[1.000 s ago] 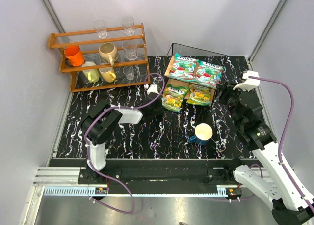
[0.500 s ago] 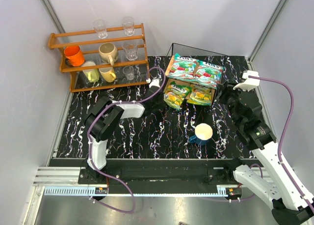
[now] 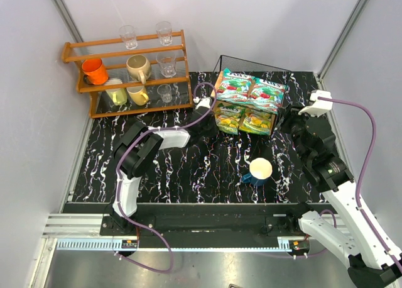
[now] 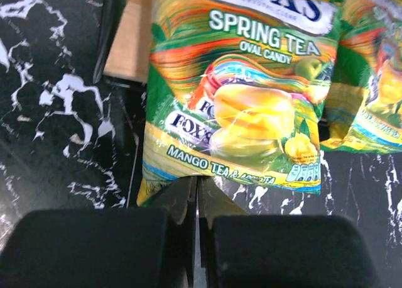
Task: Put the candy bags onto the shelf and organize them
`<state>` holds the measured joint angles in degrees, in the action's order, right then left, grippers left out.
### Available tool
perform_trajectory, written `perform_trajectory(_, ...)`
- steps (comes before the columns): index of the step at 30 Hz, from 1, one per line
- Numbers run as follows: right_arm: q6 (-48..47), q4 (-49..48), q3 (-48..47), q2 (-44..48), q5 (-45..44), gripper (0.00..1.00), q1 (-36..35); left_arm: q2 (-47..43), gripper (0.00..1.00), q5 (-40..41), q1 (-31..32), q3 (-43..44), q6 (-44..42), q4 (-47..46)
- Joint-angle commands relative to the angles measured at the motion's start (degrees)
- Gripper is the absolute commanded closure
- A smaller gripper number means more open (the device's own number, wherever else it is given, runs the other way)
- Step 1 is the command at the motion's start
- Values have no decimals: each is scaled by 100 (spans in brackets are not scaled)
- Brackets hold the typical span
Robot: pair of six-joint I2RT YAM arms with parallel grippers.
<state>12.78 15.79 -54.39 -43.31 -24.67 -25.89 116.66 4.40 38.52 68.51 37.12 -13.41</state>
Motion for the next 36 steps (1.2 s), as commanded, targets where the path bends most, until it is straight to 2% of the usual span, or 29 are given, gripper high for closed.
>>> perform_trajectory(1,-91,-155,-10,16,-196,49,-39,102,100,-28,6,558,5,-312)
perform_trajectory(8,-108,-164,-1,24,-214,49,-39,252,100,87,-64,962,-91,-57)
perform_trajectory(19,-117,-155,-1,-2,-223,48,-39,384,100,122,-222,1015,-74,-4)
perform_trajectory(36,-56,-173,25,51,-197,48,-39,-503,100,69,-196,-100,32,-768)
